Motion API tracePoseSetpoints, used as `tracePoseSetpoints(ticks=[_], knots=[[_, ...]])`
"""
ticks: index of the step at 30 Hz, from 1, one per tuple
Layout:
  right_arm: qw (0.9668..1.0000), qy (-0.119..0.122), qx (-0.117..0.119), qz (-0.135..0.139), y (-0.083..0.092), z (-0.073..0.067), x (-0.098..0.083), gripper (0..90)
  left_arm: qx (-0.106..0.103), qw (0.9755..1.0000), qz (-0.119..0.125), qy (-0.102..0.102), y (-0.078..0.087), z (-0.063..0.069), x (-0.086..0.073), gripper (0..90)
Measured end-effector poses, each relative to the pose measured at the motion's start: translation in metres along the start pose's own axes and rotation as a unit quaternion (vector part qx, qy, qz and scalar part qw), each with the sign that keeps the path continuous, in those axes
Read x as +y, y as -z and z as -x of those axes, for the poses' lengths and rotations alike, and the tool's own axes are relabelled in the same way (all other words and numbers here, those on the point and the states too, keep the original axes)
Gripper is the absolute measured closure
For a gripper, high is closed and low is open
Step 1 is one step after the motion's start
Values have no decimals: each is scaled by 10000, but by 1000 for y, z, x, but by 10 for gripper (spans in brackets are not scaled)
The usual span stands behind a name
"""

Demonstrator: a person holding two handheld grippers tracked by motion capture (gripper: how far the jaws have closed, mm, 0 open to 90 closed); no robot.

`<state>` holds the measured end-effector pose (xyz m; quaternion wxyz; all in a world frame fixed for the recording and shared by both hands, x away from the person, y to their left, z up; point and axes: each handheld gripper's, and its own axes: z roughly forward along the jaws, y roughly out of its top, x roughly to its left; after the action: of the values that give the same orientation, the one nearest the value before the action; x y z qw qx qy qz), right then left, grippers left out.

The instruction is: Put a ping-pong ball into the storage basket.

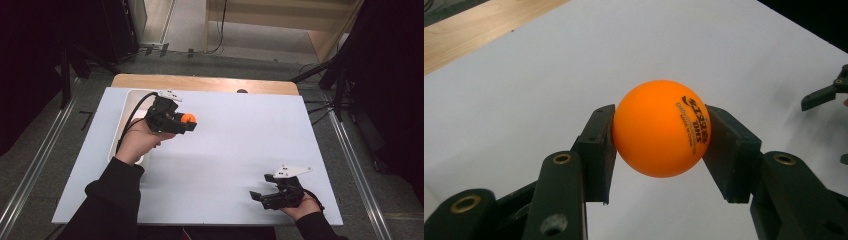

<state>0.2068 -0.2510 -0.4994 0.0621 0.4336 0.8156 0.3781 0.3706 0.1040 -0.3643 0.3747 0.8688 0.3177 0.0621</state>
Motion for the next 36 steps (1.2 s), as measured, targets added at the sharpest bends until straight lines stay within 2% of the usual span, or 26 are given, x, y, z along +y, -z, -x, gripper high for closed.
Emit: tracePoseSetpoints(ticks=[9,12,18,25,36], knots=[[10000,-1,5,1,0,0,0,128,202,9995,143,175,10,-8,0,509],[10000,-9,2,1,0,0,0,128,357,9992,109,174,13,-11,0,508],[10000,-1,0,-5,0,0,0,128,402,9986,180,300,17,-17,-1,508],[10000,-6,-1,-2,0,0,0,128,600,9972,270,358,24,-22,-2,509],[10000,-12,1,-1,0,0,0,128,742,9949,388,568,34,-36,-6,508]])
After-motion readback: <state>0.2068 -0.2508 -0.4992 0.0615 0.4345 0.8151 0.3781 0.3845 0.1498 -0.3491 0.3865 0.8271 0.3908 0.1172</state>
